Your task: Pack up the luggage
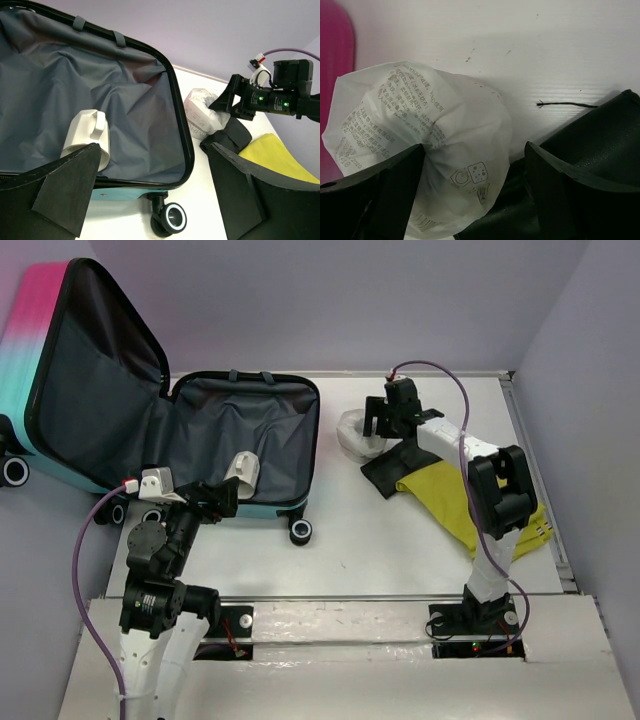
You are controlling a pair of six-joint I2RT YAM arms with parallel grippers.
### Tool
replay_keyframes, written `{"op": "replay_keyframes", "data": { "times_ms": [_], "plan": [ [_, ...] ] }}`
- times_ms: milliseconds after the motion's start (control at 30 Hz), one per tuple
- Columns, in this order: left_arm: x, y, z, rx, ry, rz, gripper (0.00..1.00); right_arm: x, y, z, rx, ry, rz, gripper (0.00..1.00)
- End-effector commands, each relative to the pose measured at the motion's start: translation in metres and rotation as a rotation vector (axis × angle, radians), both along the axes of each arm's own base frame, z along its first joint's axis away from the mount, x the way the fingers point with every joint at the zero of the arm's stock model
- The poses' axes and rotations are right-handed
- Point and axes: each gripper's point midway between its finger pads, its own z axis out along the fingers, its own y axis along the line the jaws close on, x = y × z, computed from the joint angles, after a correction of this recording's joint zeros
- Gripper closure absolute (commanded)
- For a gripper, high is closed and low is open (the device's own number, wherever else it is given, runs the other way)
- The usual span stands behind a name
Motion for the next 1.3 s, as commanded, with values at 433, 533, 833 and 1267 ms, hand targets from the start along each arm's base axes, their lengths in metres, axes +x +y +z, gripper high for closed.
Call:
{"op": "replay_keyframes", "data": {
  "times_ms": [433,533,833,1267],
  "plan": [
    [-0.004,-0.004,0.026,-0.008,-0.087,-0.026,0.01,-0.002,0.019,0.117,0.197,-0.253,0.05,0.93],
    [-0.004,-0.004,0.026,-0.009,-0.086,-0.029,0.01,-0.026,0.052,0.158,0.302,-0.329,0.148,0.93],
    [0.0,-0.003,0.023,-0.007,-0.07,-0.019,0.01,-0.056,0.214,0.247,0.439,-0.443,0.418,0.51],
    [-0.003,-0.004,0.025,-0.006,-0.081,-0.028,0.01,-0.031,0.066,0.148,0.14,-0.266,0.129,0.19]
  ]
}}
